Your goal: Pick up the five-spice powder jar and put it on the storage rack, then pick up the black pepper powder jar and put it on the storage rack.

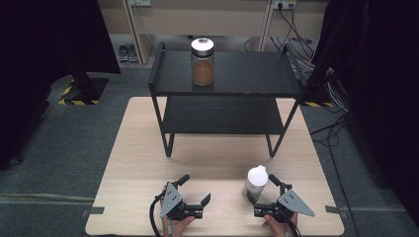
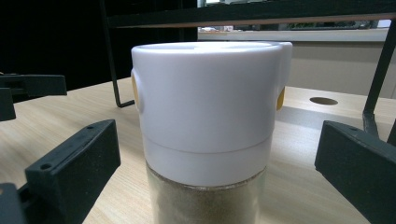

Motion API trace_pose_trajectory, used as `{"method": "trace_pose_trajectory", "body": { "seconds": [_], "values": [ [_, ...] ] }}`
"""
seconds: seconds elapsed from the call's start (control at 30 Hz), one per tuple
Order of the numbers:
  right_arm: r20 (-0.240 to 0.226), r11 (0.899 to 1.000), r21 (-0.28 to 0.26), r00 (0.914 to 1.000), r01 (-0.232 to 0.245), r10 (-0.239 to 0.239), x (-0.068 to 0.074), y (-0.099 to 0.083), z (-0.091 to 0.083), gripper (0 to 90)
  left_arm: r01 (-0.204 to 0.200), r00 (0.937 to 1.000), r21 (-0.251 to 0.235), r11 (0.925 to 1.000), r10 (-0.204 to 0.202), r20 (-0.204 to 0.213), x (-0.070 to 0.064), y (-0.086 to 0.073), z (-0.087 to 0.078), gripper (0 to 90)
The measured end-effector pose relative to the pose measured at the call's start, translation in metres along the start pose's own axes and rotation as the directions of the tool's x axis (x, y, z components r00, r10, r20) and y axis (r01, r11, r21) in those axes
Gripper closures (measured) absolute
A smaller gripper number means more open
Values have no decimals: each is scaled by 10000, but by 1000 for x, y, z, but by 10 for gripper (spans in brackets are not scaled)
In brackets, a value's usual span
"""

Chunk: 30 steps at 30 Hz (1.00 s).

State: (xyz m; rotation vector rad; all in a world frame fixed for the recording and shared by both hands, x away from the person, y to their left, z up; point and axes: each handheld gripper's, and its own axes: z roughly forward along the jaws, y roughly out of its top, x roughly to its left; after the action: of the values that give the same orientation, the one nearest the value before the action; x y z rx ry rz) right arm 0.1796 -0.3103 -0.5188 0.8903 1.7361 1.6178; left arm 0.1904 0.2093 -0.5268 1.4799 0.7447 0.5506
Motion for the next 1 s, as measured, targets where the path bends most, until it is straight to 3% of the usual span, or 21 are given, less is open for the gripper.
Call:
{"method": "trace_pose_trajectory", "body": {
  "seconds": [1.0],
  "values": [
    [-36, 9998, 166, 9999, 146, -146, 1, 3, 2, 4, 57, 10000, -99, 9999, -57, -4, 0, -2, -1, 8]
  ]
}}
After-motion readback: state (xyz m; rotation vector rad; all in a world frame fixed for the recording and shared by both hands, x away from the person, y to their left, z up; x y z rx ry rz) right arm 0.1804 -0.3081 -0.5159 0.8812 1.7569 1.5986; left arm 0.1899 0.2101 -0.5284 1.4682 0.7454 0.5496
